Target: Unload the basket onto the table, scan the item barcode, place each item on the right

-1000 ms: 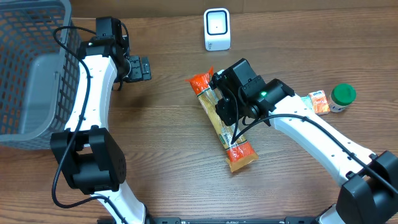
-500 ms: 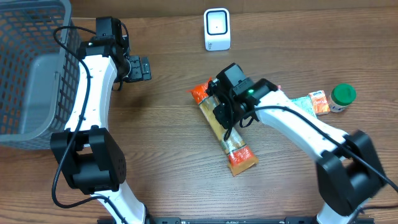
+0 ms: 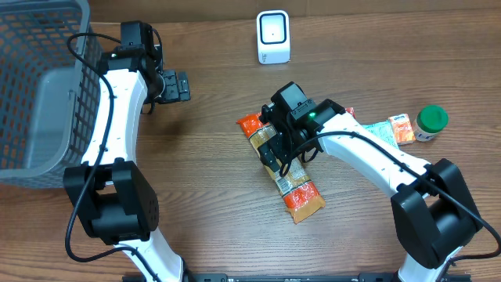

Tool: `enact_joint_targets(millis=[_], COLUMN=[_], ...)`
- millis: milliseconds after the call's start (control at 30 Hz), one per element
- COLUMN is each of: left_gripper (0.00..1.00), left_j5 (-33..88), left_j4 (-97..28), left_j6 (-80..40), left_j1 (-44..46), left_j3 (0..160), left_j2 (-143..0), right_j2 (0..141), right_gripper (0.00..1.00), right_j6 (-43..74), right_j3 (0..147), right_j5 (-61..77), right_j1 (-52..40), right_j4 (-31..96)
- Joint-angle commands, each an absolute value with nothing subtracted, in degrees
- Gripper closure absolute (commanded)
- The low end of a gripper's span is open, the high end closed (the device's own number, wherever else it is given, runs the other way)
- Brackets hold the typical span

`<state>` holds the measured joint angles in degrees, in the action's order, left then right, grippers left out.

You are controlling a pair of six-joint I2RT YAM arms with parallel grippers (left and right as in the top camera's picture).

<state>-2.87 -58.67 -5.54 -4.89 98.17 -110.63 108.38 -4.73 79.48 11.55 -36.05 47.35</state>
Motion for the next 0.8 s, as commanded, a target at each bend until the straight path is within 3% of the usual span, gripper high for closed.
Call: enact_joint_targets(millis=[0,433,533,767], left_gripper=[0.00,0.00,0.00,0.00], left_j5=[-3.4,-3.4,-3.4,-3.4], left_j4=[-58.6,-58.6,-58.6,-58.6], left_j6=[-4.9,-4.9,-4.9,-4.9], left_j1=[-4.9,-4.9,-4.9,-4.9], left_j3=[97.9,97.9,97.9,97.9], left_j2=[-110.3,-110.3,-110.3,-110.3], right_j2=[107.4,107.5,107.5,107.5], right_gripper=[0.00,0.00,0.07,0.11], right_j6=[-5.0,-5.0,-5.0,-5.0], right_j3=[77.4,64.1,63.7,63.7], right_j5=[9.7,11.9,12.3,12.3], right_j1=[-36.2,-37.0,-37.6,-37.5], right_j4=[45.2,30.5,28.3,25.6])
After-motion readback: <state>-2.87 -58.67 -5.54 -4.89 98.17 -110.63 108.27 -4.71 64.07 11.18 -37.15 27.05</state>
